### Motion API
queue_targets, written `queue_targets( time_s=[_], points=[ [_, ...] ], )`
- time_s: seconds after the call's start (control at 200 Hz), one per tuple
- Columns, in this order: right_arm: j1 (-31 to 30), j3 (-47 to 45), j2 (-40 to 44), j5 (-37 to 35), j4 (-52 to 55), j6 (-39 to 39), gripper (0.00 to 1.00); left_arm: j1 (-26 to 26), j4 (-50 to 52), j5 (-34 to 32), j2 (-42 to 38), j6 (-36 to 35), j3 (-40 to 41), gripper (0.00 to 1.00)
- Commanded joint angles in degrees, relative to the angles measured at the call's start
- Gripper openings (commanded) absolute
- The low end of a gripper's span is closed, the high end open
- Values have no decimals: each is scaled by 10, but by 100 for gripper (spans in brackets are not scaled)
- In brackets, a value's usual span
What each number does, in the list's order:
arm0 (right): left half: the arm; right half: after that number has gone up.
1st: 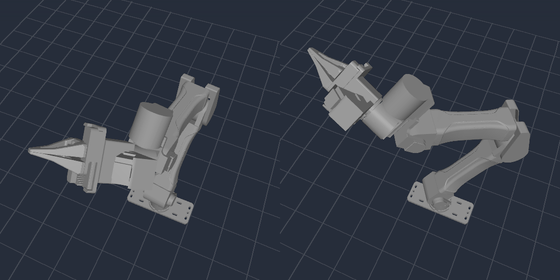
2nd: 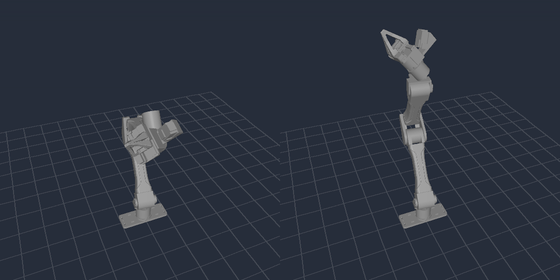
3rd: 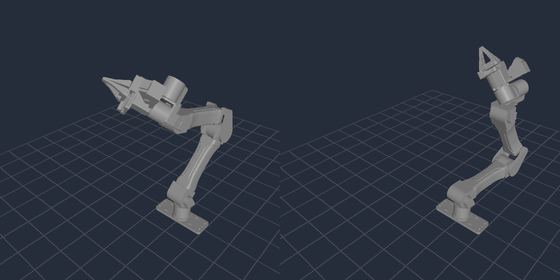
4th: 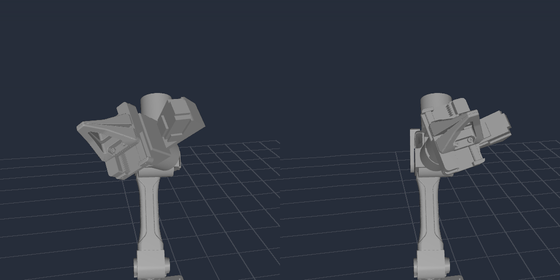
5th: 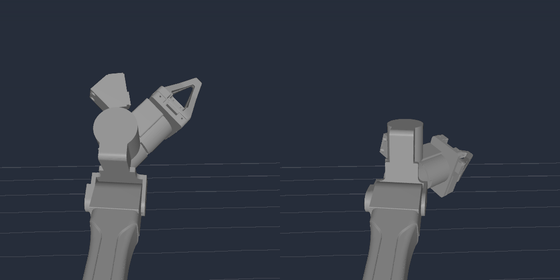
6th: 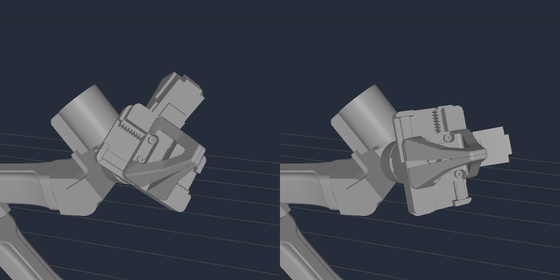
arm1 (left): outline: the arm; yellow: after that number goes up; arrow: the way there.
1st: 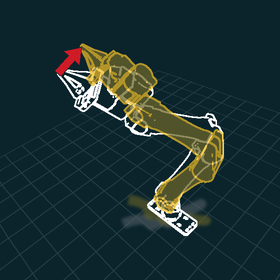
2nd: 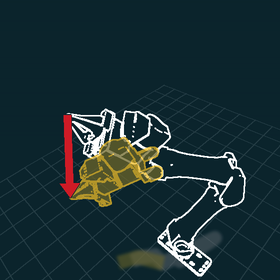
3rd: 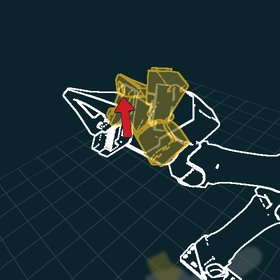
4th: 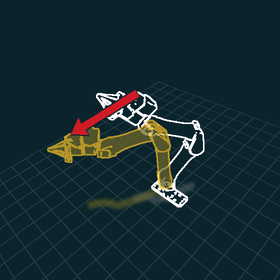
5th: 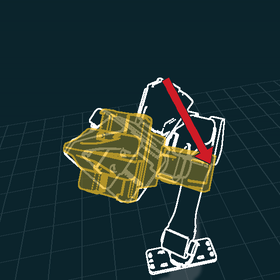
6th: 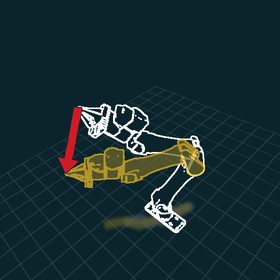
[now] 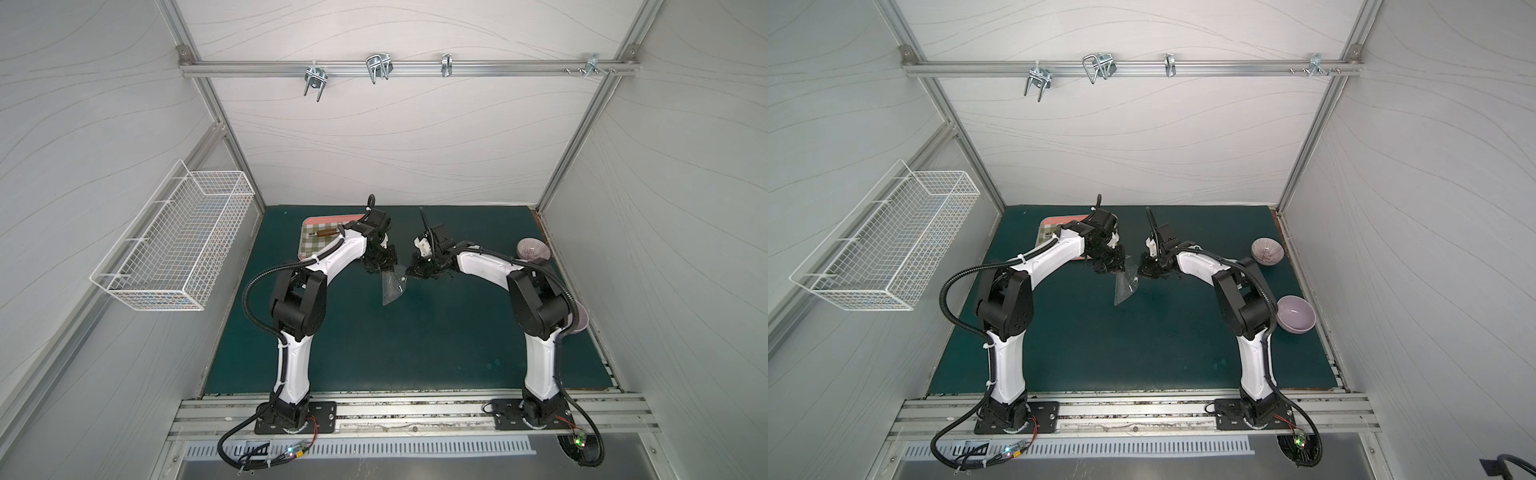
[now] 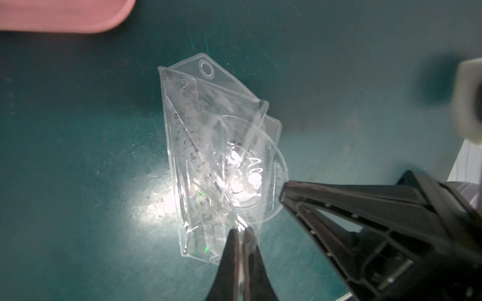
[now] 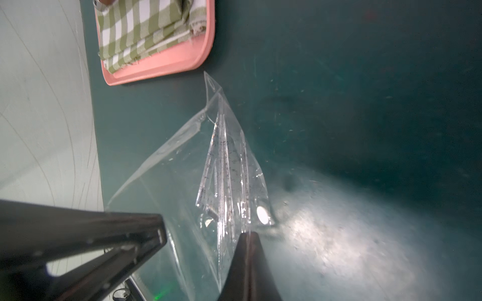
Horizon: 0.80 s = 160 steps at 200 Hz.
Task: Open the ruler set and take out the ruler
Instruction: Take out the ruler from the ruler set bag, then place the ruler at the center of the board.
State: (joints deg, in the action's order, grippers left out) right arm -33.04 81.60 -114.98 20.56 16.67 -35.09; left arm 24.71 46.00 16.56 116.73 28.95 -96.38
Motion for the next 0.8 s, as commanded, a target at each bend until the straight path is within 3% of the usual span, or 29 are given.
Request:
queue_targets(
  time_s=[0.0,0.47,0.795],
  points=[
    [13,-15,38,-14,25,8,0,-5,-10,-4,-2,8,-10,0],
    [96,-93,141,3,50,38,0,-10,-6,-6,2,4,-10,0],
    [184,-159,133,56,45,99,0,-10,-4,2,-4,2,-9,0]
  ],
)
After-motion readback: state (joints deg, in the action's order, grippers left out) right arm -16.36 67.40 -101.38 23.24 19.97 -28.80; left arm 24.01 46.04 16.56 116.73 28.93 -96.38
